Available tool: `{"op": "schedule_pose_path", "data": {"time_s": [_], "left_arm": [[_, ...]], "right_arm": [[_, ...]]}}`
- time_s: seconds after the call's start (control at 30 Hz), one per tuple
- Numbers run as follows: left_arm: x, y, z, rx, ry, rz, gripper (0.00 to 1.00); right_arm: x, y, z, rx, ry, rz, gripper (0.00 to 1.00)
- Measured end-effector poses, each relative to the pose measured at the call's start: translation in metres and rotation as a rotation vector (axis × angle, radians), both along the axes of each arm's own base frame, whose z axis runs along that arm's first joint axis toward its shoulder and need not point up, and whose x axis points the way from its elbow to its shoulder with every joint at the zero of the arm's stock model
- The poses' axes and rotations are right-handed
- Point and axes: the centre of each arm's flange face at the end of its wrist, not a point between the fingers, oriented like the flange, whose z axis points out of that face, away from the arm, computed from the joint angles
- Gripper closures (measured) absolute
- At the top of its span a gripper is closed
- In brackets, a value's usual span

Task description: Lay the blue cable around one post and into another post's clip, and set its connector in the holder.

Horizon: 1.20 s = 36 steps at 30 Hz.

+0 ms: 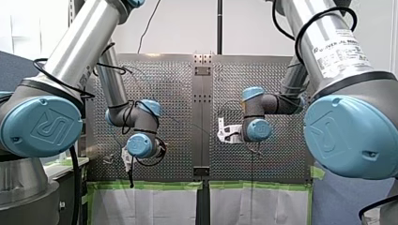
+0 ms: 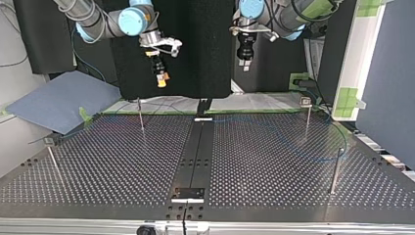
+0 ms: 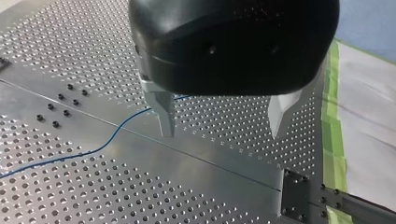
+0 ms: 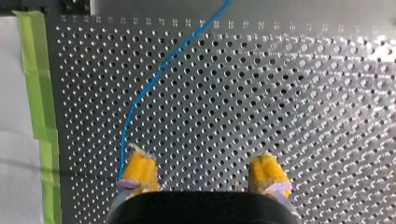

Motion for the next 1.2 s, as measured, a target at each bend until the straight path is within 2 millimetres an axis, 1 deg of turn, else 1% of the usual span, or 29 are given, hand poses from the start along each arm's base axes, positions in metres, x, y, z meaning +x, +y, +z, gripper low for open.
{"op": "schedule_pose_path", "data": {"time_s": [0.27, 0.37, 0.6, 0.93, 1.2], "left_arm": [[0.001, -0.002, 0.001, -0.005, -0.001, -0.001, 0.01], [0.003, -0.003, 0.002, -0.008, -0.004, -0.002, 0.01], [0.003, -0.006, 0.002, -0.020, 0.007, -0.022, 0.01], [-0.002, -0.004, -0.002, 0.013, 0.052, -0.036, 0.01], [-0.005, -0.003, -0.003, 0.024, 0.070, -0.036, 0.01]], "right_arm": [[0.019, 0.024, -0.029, 0.014, 0.028, 0.019, 0.00], [0.026, 0.035, -0.034, 0.019, 0.035, 0.033, 0.00], [0.034, 0.044, -0.037, 0.014, 0.029, 0.047, 0.00], [0.033, 0.041, -0.035, -0.016, 0.029, -0.006, 0.00], [0.038, 0.047, -0.036, -0.026, 0.031, 0.004, 0.00]]}}
